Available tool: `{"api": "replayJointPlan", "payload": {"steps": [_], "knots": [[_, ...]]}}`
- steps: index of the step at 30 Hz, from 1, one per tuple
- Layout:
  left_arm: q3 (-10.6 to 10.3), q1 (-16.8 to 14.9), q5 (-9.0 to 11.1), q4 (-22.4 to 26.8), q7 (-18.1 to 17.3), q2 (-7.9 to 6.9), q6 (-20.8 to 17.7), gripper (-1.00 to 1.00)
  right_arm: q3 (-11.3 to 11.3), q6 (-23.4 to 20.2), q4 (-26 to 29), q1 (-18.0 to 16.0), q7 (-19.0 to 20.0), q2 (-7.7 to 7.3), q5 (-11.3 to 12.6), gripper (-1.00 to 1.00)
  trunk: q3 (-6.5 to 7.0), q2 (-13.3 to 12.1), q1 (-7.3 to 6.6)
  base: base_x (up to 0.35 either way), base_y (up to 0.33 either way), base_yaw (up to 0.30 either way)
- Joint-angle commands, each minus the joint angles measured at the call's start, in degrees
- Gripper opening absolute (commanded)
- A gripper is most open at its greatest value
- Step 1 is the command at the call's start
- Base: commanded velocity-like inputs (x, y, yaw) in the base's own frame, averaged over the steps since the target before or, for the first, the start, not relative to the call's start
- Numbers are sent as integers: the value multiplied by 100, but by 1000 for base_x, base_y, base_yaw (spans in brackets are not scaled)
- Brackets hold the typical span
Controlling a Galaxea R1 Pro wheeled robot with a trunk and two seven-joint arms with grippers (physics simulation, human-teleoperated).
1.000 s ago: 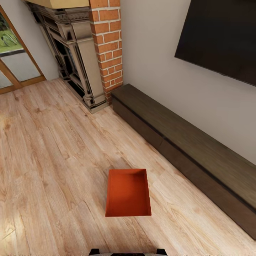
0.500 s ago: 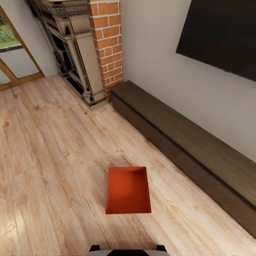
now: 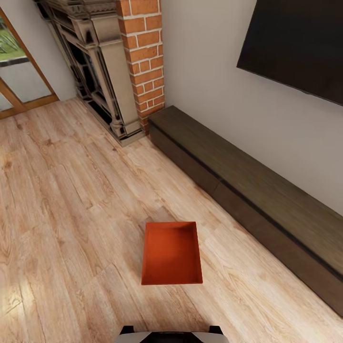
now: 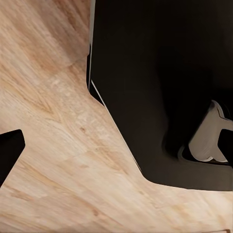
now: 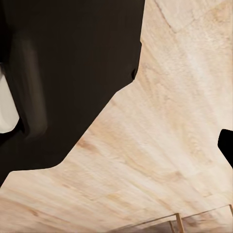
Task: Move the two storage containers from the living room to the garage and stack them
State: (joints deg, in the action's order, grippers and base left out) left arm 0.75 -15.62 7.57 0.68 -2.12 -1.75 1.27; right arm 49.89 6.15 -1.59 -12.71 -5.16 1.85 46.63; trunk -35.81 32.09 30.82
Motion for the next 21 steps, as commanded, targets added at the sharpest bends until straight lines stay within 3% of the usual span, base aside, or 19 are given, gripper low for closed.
{"api": "replayJointPlan", "payload": {"steps": [1, 21], "knots": [[4, -3, 52, -6, -22, -1, 13, 100, 46, 22, -17, -4, -3, 7, 42, 100, -5, 5, 2, 0, 0, 0], [2, -3, 52, -6, -19, -1, 13, 100, 60, 23, -17, -4, -44, 2, 30, 100, -5, 5, 2, 0, 0, 0]]}}
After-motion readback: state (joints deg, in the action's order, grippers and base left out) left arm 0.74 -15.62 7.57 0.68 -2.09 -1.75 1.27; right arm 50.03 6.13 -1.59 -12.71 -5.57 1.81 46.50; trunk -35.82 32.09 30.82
